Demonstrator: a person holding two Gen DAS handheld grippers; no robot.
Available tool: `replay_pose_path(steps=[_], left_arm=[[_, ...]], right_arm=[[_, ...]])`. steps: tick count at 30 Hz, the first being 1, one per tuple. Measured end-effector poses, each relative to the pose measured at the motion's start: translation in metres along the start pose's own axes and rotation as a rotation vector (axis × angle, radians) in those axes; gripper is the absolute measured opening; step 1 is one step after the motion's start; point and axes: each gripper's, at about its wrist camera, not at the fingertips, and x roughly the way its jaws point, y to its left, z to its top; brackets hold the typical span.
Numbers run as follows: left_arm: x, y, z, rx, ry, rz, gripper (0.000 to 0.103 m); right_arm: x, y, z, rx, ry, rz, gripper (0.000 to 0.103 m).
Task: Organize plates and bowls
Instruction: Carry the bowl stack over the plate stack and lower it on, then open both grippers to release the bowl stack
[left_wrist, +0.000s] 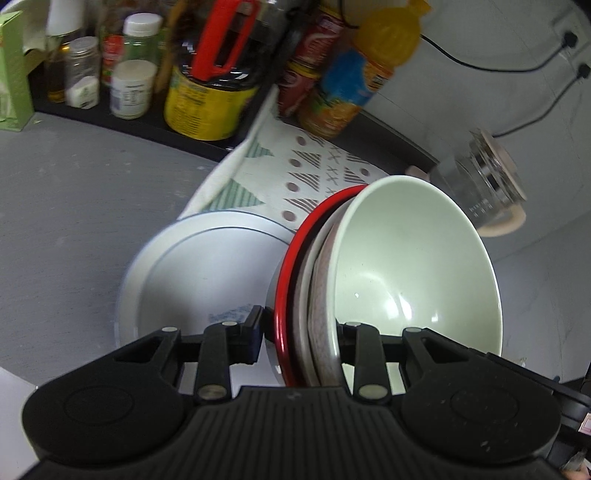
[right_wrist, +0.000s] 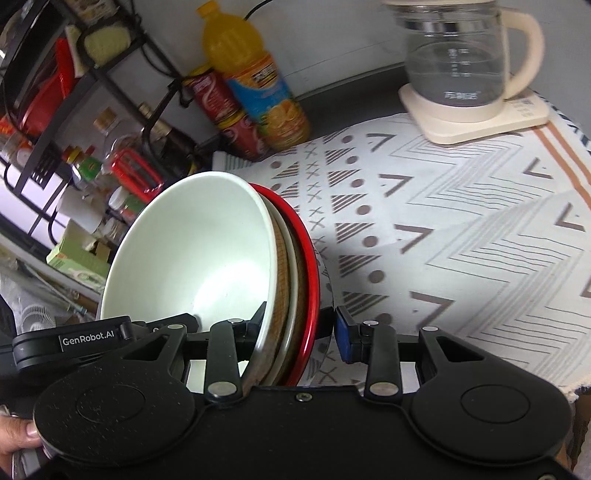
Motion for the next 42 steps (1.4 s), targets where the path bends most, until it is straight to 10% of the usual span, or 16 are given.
replay_pose_path(steps=[29, 42], left_arm=[[0.014, 0.06, -0.001, -0.122, 0.026, 0.115, 0.029], [-0.003, 0.053, 0.006, -0.069, -0.044, 0.107, 0.034]], right_arm=[[0.063, 0.043, -0.009, -0.079, 0.151, 0.028, 0.035], [0.044, 0.05, -0.009, -0.121, 0.061, -0.002, 0.046]])
